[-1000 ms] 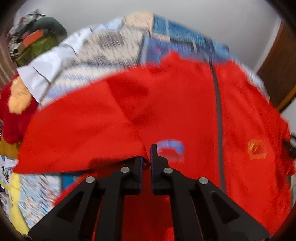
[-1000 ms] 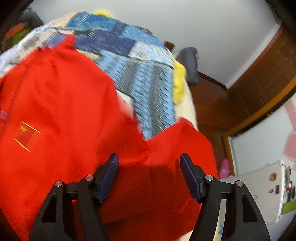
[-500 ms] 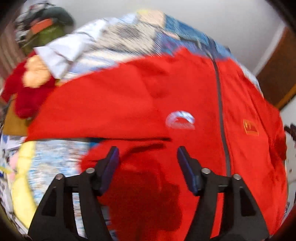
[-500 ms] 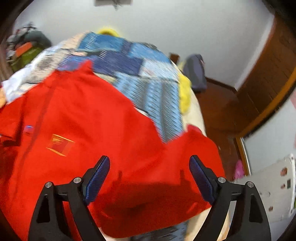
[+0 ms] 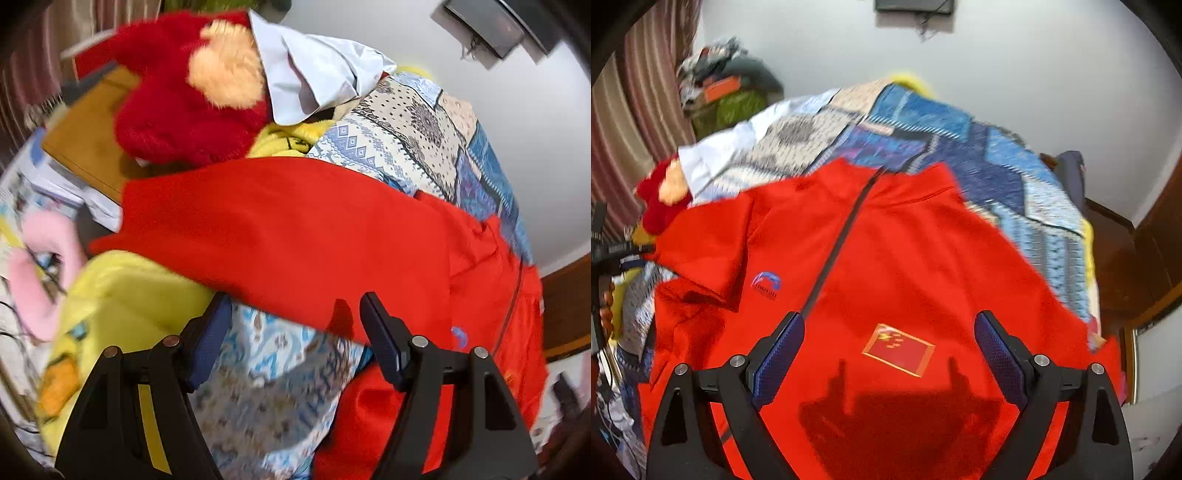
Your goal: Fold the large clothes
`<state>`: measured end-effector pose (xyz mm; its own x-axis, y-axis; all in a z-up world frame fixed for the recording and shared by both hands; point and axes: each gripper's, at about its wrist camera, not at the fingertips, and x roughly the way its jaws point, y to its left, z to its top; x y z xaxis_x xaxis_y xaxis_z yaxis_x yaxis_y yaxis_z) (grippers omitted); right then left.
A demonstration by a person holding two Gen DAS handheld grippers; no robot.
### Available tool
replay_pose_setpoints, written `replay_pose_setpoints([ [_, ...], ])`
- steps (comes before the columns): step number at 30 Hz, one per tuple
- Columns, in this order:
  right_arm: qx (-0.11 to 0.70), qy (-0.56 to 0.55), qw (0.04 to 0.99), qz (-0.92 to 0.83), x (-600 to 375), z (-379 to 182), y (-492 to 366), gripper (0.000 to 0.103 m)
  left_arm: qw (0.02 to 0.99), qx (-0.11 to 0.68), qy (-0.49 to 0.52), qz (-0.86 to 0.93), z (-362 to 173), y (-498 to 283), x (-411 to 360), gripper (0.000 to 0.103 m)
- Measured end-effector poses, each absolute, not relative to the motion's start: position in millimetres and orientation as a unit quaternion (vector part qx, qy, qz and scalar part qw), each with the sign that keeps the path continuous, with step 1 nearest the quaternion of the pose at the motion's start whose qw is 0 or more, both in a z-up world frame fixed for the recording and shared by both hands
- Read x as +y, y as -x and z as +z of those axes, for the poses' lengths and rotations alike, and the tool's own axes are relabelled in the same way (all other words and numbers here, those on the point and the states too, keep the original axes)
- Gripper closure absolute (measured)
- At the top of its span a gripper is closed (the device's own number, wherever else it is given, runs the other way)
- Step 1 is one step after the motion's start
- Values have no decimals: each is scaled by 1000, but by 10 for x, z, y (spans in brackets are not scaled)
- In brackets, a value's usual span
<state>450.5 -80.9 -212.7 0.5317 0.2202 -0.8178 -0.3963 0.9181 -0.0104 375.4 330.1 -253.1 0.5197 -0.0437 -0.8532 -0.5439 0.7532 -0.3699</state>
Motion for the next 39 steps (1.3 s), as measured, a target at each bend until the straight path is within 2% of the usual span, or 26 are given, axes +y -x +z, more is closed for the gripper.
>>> replay_pose_setpoints([
  [2,461,107,862,182,-670,-2255,-4511,11,813,457,326,155,-2574,-3816,3344,34],
  [3,464,110,859,185,-605,-2303,-4511,11,816,452,319,166,-2584,-3863,3374,42],
  [4,466,113,857,188,-587,-2342,-4519,11,817,453,308,178,-2589,-3902,3380,56],
  [8,463,132,856,187,-557,-2418,-4487,11,825,450,275,202,-2533,-4014,3407,77],
  [10,462,135,856,187,-574,-2426,-4474,11,833,448,239,219,-2460,-4050,3380,93],
  [12,462,131,857,187,-619,-2415,-4452,11,845,443,186,234,-2319,-4087,3295,97],
  [19,456,102,865,181,-875,-2282,-4413,11,898,376,69,216,-1570,-4191,2674,100],
  [27,443,84,876,169,-1298,-2131,-4302,11,937,335,15,96,-1000,-4504,1472,100],
  [32,441,69,881,157,-1617,-2080,-4251,11,936,351,-19,20,-1112,-4642,694,100],
  [39,447,56,882,137,-1958,-2112,-4195,11,892,446,-42,-64,-1933,-4786,-219,100],
])
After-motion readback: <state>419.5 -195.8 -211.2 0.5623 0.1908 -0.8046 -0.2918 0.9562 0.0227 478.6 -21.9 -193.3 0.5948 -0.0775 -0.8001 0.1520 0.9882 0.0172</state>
